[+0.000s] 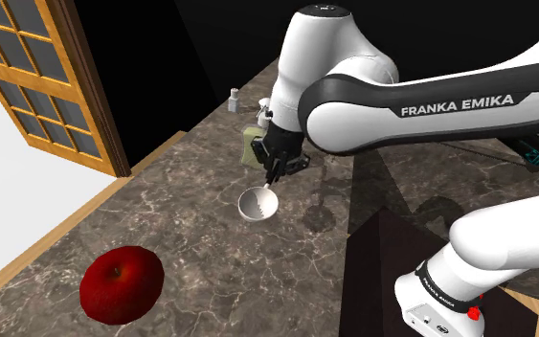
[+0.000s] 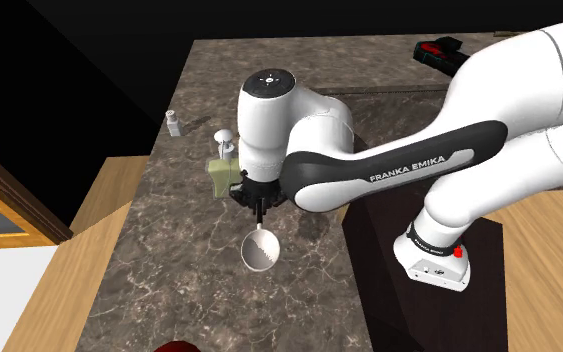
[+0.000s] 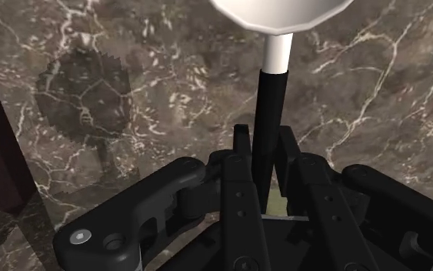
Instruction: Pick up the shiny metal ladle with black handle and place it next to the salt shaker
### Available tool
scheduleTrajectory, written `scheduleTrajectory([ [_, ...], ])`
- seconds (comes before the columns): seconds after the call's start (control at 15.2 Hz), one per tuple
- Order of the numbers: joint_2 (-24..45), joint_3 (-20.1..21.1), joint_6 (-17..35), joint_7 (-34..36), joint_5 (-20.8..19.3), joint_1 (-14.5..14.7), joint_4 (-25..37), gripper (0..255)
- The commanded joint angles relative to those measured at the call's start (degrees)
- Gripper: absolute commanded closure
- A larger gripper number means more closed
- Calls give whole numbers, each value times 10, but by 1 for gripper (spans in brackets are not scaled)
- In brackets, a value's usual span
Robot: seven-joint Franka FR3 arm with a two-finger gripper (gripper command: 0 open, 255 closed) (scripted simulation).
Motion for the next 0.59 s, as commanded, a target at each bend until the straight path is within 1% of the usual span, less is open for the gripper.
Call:
scheduleTrajectory([
  [0.0,-6,-8,-17,-3,1,3,11,255],
  [0.46,-21,-32,-73,-9,-1,7,52,255],
  [0.53,-21,-32,-75,-9,-2,7,54,255],
])
